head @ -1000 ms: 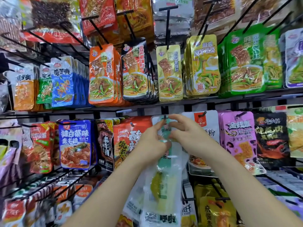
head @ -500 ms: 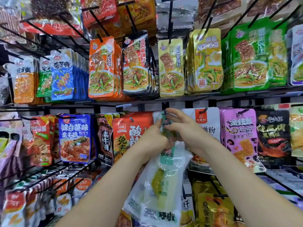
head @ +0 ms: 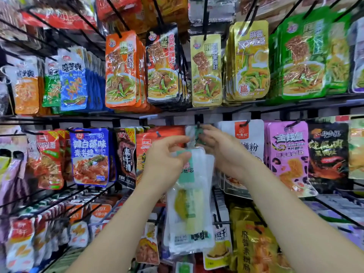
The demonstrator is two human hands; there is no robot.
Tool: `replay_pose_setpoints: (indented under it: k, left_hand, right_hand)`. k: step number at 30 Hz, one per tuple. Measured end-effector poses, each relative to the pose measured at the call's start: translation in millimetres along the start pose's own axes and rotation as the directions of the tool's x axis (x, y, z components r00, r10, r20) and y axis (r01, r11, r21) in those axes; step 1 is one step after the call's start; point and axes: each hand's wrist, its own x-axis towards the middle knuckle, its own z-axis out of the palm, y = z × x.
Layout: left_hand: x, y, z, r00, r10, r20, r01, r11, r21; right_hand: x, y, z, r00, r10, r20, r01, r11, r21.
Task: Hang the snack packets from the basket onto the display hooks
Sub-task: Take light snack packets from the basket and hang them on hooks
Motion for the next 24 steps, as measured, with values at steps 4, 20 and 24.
replay_pose_setpoints:
  k: [4, 20, 24]
  left_hand:
    - [-8, 1, -13, 0.998, 0.036, -0.057, -0.04, 0.996, -0.076]
    - [-55, -3, -60, 0.976, -0.006, -0.218, -0.022, 0.992, -0.125]
    - [-61, 0, -71, 0.973, 0.056, -0.225, -0.078, 0.993, -0.093]
  right_hand:
    - [-38, 4, -4, 0.993, -0.115, 0.029, 0.118, 0.938, -0.327]
    - [-87, 24, 41, 0.953, -0.301, 0.036, 0.303, 0.947, -0.105]
    - [-88, 25, 45, 0.882, -0.471, -0.036, 0.449, 0.86, -0.24]
